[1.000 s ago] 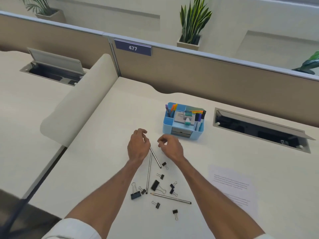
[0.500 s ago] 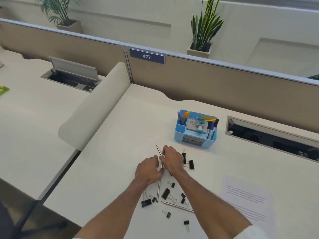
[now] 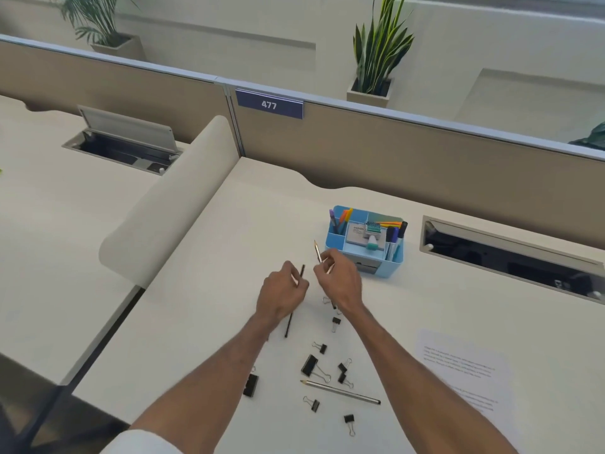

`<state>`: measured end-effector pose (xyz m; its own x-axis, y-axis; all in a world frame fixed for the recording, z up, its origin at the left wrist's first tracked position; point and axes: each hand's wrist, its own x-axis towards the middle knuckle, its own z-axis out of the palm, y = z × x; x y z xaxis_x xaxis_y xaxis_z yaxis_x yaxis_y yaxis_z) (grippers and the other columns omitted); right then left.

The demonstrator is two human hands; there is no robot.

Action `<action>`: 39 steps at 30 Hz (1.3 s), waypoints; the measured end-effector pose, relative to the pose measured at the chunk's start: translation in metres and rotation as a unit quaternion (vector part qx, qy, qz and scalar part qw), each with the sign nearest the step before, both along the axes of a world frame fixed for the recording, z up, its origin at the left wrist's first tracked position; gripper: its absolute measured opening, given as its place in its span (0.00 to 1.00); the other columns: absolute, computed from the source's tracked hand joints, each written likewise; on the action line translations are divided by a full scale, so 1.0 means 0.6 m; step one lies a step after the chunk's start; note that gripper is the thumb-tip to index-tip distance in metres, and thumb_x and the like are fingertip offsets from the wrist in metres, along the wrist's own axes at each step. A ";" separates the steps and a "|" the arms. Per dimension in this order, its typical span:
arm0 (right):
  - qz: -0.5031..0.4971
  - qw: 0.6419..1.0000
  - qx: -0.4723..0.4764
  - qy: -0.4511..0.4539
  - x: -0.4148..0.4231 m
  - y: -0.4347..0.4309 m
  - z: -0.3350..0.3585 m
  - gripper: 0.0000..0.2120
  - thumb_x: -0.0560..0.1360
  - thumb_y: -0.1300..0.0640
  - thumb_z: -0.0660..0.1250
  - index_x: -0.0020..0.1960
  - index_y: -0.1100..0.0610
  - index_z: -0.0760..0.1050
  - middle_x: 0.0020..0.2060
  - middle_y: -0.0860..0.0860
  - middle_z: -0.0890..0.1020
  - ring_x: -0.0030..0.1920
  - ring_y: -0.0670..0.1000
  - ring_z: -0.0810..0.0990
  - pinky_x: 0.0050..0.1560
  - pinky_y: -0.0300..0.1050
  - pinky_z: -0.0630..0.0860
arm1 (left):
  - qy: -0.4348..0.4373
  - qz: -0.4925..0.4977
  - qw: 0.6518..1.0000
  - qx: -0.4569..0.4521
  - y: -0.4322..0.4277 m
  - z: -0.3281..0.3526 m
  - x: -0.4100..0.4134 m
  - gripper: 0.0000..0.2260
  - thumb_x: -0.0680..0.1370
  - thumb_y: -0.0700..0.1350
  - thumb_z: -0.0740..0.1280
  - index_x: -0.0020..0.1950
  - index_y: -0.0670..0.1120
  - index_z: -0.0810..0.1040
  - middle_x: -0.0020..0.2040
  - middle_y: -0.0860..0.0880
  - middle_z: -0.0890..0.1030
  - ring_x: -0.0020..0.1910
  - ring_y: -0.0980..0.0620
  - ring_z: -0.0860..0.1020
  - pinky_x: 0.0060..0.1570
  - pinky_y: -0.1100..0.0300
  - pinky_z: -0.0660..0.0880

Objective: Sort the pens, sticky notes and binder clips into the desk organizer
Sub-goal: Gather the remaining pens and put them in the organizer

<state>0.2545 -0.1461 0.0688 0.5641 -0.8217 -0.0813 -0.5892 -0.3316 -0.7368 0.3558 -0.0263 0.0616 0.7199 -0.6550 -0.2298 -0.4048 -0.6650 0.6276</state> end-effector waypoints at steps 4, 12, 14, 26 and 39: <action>-0.046 0.997 -0.016 -0.065 -0.003 -0.031 0.023 0.06 0.77 0.54 0.72 0.53 0.51 0.78 0.42 0.44 0.83 0.42 0.47 0.81 0.38 0.44 0.77 | 0.009 0.038 0.993 -0.112 -0.044 0.032 0.004 0.07 0.81 0.48 0.69 0.57 0.48 0.76 0.40 0.49 0.86 0.40 0.46 0.86 0.47 0.45 0.84; -0.138 0.975 -0.065 -0.159 -0.002 -0.104 0.076 0.06 0.78 0.52 0.73 0.51 0.52 0.78 0.43 0.44 0.84 0.45 0.48 0.84 0.42 0.52 0.85 | -0.027 0.060 0.962 -0.267 -0.130 0.094 0.020 0.07 0.85 0.45 0.68 0.62 0.48 0.74 0.49 0.48 0.90 0.43 0.51 0.89 0.47 0.48 0.88; -0.155 0.970 -0.089 -0.165 0.000 -0.119 0.088 0.07 0.78 0.51 0.73 0.51 0.51 0.77 0.43 0.43 0.84 0.44 0.46 0.84 0.41 0.50 0.84 | -0.036 0.064 0.955 -0.287 -0.147 0.108 0.028 0.07 0.85 0.46 0.68 0.61 0.50 0.73 0.49 0.49 0.90 0.43 0.52 0.89 0.47 0.50 0.88; -0.100 0.983 -0.148 -0.036 0.021 -0.143 0.082 0.09 0.81 0.46 0.72 0.56 0.50 0.78 0.49 0.44 0.88 0.47 0.47 0.86 0.34 0.35 0.71 | -0.101 0.031 0.945 -0.308 -0.187 0.110 0.047 0.08 0.85 0.46 0.68 0.62 0.50 0.73 0.47 0.54 0.89 0.43 0.56 0.87 0.47 0.52 0.88; -0.117 0.986 -0.119 -0.017 0.003 -0.149 0.060 0.09 0.81 0.52 0.72 0.61 0.52 0.82 0.55 0.47 0.87 0.54 0.49 0.85 0.47 0.47 0.83 | -0.083 0.008 0.971 -0.222 -0.188 0.074 0.038 0.09 0.85 0.50 0.69 0.62 0.49 0.76 0.56 0.50 0.89 0.53 0.50 0.88 0.48 0.52 0.86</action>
